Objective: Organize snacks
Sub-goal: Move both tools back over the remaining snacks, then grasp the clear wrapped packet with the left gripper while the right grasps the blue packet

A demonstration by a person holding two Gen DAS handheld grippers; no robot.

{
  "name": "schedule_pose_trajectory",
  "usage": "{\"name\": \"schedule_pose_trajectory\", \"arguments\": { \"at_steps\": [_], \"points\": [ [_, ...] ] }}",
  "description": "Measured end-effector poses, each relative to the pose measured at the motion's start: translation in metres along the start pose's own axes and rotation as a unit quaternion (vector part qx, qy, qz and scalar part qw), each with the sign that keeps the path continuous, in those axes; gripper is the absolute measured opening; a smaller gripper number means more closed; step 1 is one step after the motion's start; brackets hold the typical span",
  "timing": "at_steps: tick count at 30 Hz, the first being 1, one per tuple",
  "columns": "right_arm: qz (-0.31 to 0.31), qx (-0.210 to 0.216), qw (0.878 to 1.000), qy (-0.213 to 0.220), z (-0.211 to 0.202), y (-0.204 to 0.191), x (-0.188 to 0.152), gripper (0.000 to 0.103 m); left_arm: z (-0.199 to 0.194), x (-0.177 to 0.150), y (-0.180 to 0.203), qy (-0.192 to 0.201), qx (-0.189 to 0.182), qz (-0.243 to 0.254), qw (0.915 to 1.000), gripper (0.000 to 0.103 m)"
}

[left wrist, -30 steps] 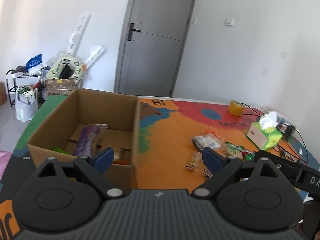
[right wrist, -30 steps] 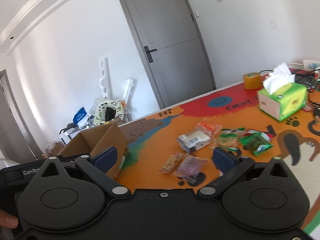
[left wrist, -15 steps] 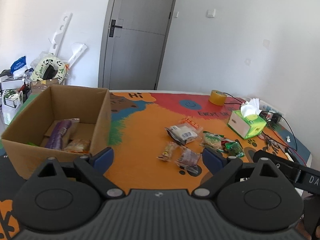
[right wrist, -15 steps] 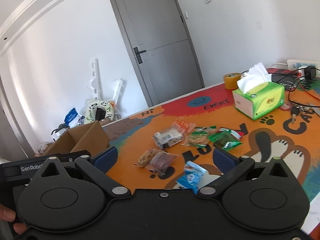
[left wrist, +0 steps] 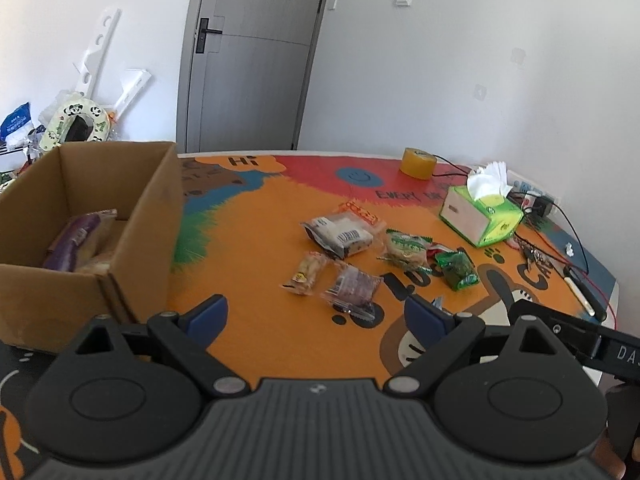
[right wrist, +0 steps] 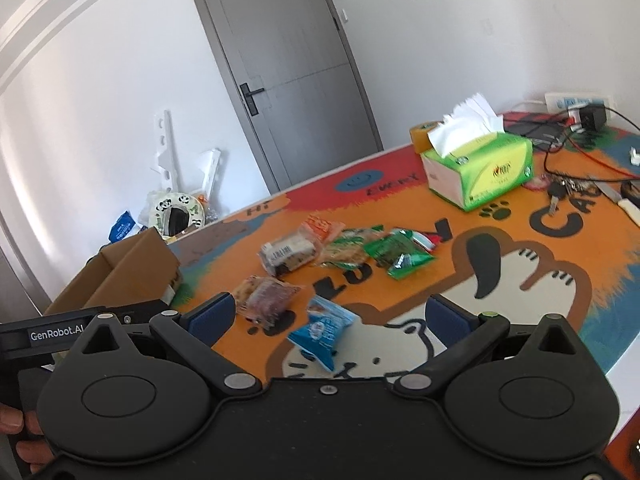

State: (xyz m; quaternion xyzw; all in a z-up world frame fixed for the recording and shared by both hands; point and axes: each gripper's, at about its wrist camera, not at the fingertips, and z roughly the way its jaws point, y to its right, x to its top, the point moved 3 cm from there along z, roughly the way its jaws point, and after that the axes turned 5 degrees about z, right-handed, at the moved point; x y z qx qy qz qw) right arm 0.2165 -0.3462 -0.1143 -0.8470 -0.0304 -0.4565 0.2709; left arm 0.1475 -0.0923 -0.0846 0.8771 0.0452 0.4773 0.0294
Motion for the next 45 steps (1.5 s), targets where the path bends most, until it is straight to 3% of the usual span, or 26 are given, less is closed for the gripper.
{"name": "schedule_pose_trajectory", "arguments": {
  "at_steps": [7, 15, 20, 22, 26, 31, 40, 45],
  "points": [
    [0.002, -0.004, 1.0, -0.016, 0.017, 0.011, -0.007, 0.101, 0.021, -0.007, 0.009, -0.012, -0.009, 0.011, 0.9998, 0.092],
    [0.009, 0.007, 0.999, -0.049, 0.051, 0.008, -0.013, 0.086, 0.043, -0.009, 0.008, -0.02, -0.009, 0.015, 0.9996, 0.087],
    [0.01, 0.013, 0.998, -0.065, 0.069, 0.002, -0.015, 0.063, 0.054, -0.006, 0.005, -0.02, -0.006, 0.013, 0.9997, 0.085],
    [0.006, 0.024, 0.997, -0.078, 0.074, 0.0, -0.017, 0.04, 0.059, -0.005, 0.004, -0.02, -0.005, 0.012, 0.9997, 0.085],
    [0.02, 0.03, 0.997, -0.072, 0.073, 0.007, -0.016, 0.038, 0.069, 0.0, 0.008, -0.019, 0.0, 0.029, 0.9994, 0.085],
    [0.038, 0.005, 0.998, -0.053, 0.068, 0.026, -0.009, 0.038, 0.08, 0.005, 0.02, -0.019, -0.01, 0.039, 0.999, 0.084],
    [0.051, -0.012, 0.998, -0.032, 0.067, 0.048, -0.004, 0.038, 0.106, 0.008, 0.038, -0.03, -0.018, 0.056, 0.9978, 0.068],
    [0.047, -0.012, 0.998, -0.029, 0.068, 0.046, -0.005, 0.039, 0.117, 0.002, 0.04, -0.044, -0.016, 0.059, 0.9972, 0.065]
  ]
}}
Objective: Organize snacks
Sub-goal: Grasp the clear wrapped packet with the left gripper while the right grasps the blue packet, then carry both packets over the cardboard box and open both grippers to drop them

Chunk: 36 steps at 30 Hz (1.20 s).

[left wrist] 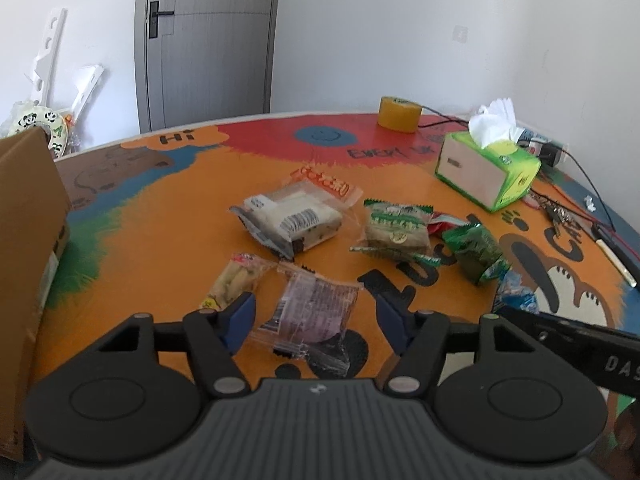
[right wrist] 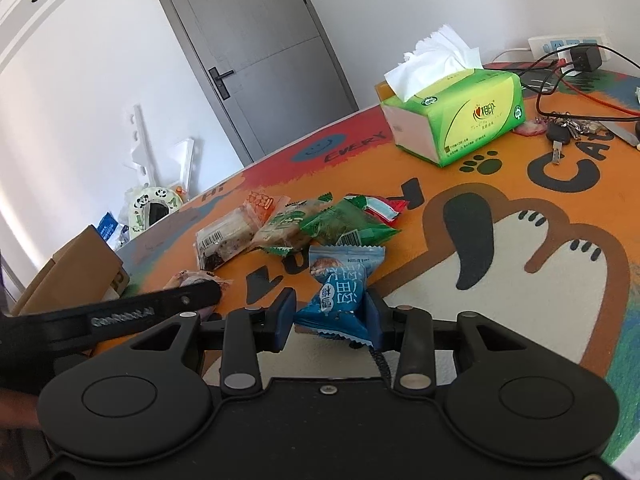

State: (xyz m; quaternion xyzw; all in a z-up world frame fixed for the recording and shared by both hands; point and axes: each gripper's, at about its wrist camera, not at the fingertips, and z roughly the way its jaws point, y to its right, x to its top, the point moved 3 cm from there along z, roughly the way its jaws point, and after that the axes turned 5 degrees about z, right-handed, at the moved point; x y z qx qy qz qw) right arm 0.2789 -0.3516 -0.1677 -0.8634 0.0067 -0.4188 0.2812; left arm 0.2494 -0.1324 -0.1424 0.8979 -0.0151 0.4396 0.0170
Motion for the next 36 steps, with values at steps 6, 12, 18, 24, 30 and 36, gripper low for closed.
{"name": "schedule_pose_trajectory", "arguments": {
  "at_steps": [6, 12, 18, 24, 30, 36],
  "points": [
    [0.001, 0.003, 1.0, -0.002, 0.0, 0.0, 0.0, 0.039, 0.005, -0.003, 0.001, 0.006, 0.017, 0.009, 0.9998, 0.061],
    [-0.012, -0.009, 1.0, 0.0, 0.0, -0.004, -0.001, 0.038, 0.003, -0.003, -0.002, 0.007, 0.018, 0.014, 0.9997, 0.035],
    [-0.003, -0.019, 1.0, 0.006, -0.004, -0.008, -0.003, 0.038, -0.011, -0.007, -0.006, 0.002, 0.002, -0.002, 1.0, 0.032],
    [-0.009, -0.007, 1.0, 0.012, -0.011, -0.021, -0.003, 0.037, -0.03, -0.008, -0.011, 0.011, -0.003, -0.01, 0.9999, 0.031],
    [-0.017, 0.002, 1.0, 0.025, -0.02, -0.037, 0.0, 0.037, -0.054, -0.004, -0.015, 0.03, -0.008, -0.016, 0.9994, 0.031],
    [-0.024, 0.013, 0.999, 0.034, -0.028, -0.054, 0.002, 0.037, -0.076, 0.002, -0.026, 0.043, 0.001, -0.023, 0.9988, 0.031]
  ]
}}
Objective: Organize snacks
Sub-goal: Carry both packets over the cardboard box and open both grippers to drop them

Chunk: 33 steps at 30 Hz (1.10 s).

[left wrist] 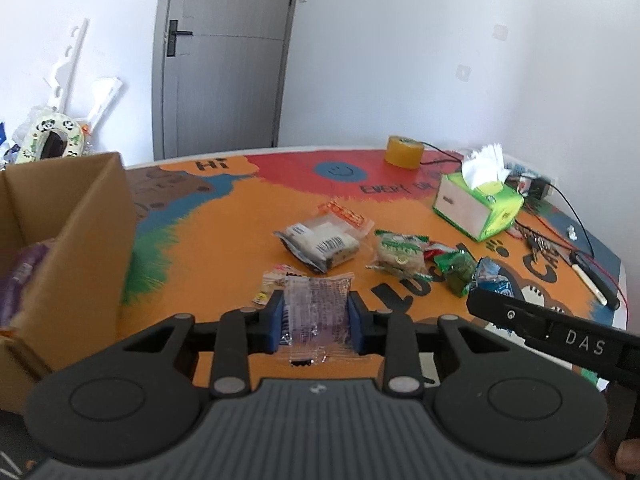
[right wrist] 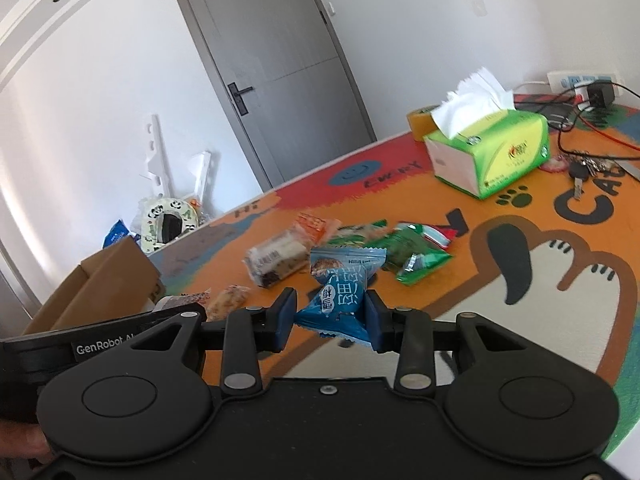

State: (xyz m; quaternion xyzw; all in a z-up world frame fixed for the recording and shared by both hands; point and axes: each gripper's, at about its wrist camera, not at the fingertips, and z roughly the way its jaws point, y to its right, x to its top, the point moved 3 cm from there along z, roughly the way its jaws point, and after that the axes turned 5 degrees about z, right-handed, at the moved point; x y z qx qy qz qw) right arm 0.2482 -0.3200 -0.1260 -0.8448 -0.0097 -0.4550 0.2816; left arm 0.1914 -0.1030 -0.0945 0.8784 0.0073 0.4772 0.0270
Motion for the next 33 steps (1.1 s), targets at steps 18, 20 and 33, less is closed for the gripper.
{"name": "schedule_pose_trajectory", "arguments": {
  "at_steps": [18, 20, 33],
  "points": [
    [-0.042, 0.058, 0.997, 0.013, -0.005, -0.073, 0.018, 0.037, -0.065, 0.028, -0.044, 0.068, 0.029, -0.027, 0.9969, 0.03],
    [-0.045, 0.064, 0.997, 0.012, -0.003, -0.08, 0.019, 0.037, -0.071, 0.031, -0.052, 0.075, 0.036, -0.033, 0.996, 0.03],
    [-0.074, 0.102, 0.992, 0.004, 0.016, -0.13, 0.023, 0.037, -0.087, 0.035, -0.109, 0.092, 0.075, -0.072, 0.9903, 0.03]
  ]
}}
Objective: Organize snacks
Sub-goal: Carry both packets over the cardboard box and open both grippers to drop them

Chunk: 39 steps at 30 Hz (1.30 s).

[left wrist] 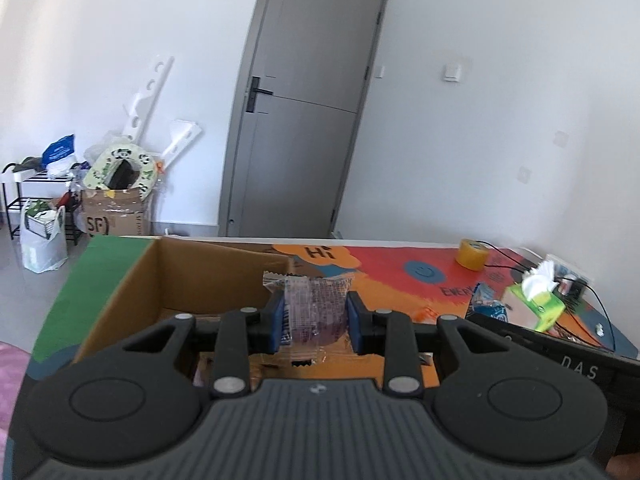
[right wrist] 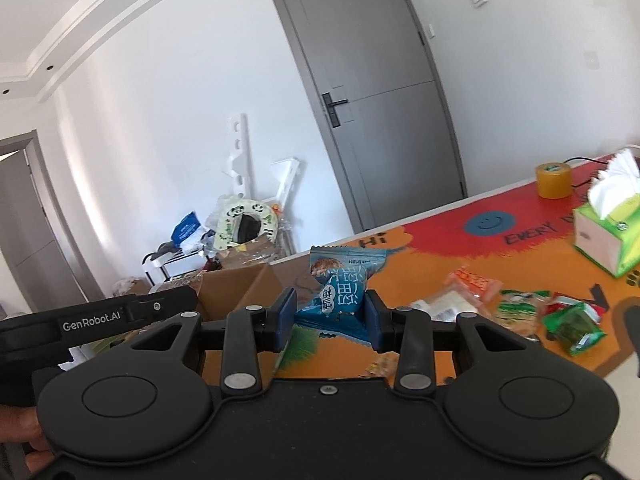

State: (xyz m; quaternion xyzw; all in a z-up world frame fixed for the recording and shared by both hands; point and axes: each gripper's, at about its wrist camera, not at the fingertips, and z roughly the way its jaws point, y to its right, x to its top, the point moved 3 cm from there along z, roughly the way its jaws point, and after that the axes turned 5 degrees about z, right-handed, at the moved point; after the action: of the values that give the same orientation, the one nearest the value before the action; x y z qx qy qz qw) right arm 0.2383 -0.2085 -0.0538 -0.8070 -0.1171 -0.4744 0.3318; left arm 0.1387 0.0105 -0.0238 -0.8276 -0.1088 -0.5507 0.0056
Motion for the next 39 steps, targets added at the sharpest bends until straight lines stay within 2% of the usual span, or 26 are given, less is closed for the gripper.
{"name": "schedule_pose_trajectory", "arguments": {
  "at_steps": [14, 24, 36, 39],
  "points": [
    [-0.014, 0.034, 0.999, -0.023, 0.036, -0.04, -0.003, 0.037, 0.016, 0.001, -0.052, -0.007, 0.038, -0.033, 0.9987, 0.03],
    [-0.029, 0.053, 0.998, -0.034, 0.059, -0.069, -0.004, 0.037, 0.028, -0.006, -0.075, -0.022, 0.051, -0.053, 0.9971, 0.031],
    [-0.029, 0.081, 0.995, -0.044, 0.076, -0.093, -0.005, 0.037, 0.015, 0.003, -0.085, -0.017, 0.073, -0.064, 0.9951, 0.035],
    [-0.03, 0.091, 0.994, -0.045, 0.075, -0.097, -0.003, 0.04, 0.011, 0.004, -0.086, -0.017, 0.077, -0.07, 0.9944, 0.038]
  ]
}}
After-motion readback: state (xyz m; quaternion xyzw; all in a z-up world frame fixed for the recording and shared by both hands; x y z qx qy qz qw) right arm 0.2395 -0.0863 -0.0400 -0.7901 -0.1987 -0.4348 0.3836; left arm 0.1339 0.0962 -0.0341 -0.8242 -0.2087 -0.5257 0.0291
